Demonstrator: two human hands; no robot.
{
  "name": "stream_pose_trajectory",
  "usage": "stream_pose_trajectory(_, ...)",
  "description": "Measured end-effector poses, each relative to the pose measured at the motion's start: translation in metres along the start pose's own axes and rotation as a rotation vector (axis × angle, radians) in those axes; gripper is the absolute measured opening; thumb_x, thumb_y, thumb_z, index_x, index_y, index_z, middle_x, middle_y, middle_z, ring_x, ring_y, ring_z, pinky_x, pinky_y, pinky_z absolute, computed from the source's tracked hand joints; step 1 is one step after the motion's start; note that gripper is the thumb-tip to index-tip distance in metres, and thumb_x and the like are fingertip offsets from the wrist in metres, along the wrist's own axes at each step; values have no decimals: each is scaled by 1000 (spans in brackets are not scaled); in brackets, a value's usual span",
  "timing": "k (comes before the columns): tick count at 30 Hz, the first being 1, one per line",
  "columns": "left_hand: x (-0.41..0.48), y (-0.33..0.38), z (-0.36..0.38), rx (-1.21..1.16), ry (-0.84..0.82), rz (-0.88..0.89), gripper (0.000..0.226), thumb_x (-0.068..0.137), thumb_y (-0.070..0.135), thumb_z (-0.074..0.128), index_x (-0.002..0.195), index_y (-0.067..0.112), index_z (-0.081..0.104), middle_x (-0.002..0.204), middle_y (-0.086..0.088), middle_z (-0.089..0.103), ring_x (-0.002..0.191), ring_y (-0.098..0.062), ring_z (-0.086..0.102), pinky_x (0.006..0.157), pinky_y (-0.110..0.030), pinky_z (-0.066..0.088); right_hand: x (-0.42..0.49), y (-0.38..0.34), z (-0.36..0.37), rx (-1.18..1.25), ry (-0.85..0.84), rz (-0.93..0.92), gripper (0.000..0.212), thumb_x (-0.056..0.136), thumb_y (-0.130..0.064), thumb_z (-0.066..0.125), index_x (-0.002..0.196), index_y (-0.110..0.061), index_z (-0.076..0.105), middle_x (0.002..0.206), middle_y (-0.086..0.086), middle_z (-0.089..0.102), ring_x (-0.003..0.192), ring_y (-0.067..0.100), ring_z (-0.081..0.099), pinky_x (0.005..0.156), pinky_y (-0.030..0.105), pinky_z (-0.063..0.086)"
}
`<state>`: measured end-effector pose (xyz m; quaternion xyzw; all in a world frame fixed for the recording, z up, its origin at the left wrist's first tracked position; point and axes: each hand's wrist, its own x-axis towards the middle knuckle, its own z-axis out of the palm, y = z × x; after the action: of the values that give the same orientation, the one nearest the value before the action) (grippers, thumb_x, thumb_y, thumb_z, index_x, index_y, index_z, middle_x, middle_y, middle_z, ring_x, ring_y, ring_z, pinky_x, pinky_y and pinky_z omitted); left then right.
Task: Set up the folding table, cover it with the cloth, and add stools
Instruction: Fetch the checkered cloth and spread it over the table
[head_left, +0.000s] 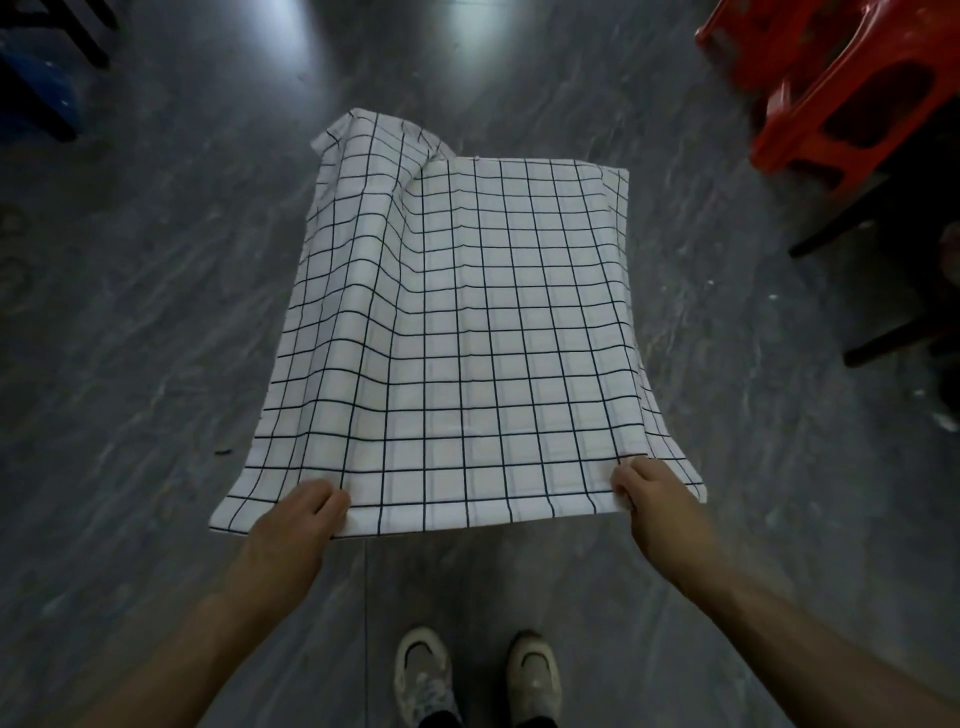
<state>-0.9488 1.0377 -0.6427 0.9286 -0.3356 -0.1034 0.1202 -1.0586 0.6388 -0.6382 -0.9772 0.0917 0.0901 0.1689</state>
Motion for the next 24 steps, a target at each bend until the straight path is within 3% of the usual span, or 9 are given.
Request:
stream_pose_trajectory(3,2,2,10,34,-11,-36,44,51,-14,81,86,8,64,80,-4,53,66,-19,52,47,-24,36,2,4,11,-49,-12,17,24,77,12,60,84,-11,61,90,2,58,85,22,52,62,34,45)
stream_pose_trajectory(8,0,9,19,69,-36,-90,47,48,-11,83,85,9,65,79,-3,55,66,-18,52,50,-23,33,0,12,29,-134,-100,32,14,86,-7,63,96,-16,65,100,-1,59,95,22,55,66,32,45)
stream_pose_trajectory(12,3,19,17,124,-156,-74,57,41,13,96,93,10,70,86,-6,62,76,-25,61,59,-36,51,-1,4,35,-30,-117,-8,46,83,-32,76,125,-21,62,121,1,59,112,20,55,92,34,51)
stream_pose_trajectory(16,22,18,16,110,-119,-140,63,63,37,89,116,12,65,117,-9,62,107,-30,58,84,-43,53,18,-13,37,-8,-30,-42,56,87,-38,71,137,-21,53,137,4,52,126,21,47,103,35,45)
stream_pose_trajectory(18,35,13,20,147,-134,-153,76,70,48,81,133,14,54,139,-10,50,129,-31,45,99,-46,47,31,-18,41,-10,-75,-25,64,88,-40,69,145,-23,44,149,6,42,136,23,38,111,37,38)
stream_pose_trajectory(20,45,5,28,171,-205,-172,91,72,58,73,146,20,36,158,-8,26,145,-30,23,112,-47,34,42,-20,47,-74,-150,-27,74,89,-42,67,152,-25,33,159,7,25,145,25,25,117,39,31)
stream_pose_trajectory(22,49,-2,39,153,-268,-213,100,73,63,69,152,25,19,164,-5,3,150,-28,4,118,-46,24,48,-21,53,-133,-199,-12,79,87,-40,69,153,-26,28,163,7,15,148,27,17,118,42,29)
stream_pose_trajectory(24,46,-4,47,130,-288,-234,108,72,63,70,153,27,9,164,-4,-8,150,-28,-3,119,-44,19,48,-21,58,-157,-186,5,79,84,-32,73,151,-27,31,162,9,16,147,29,18,113,43,33)
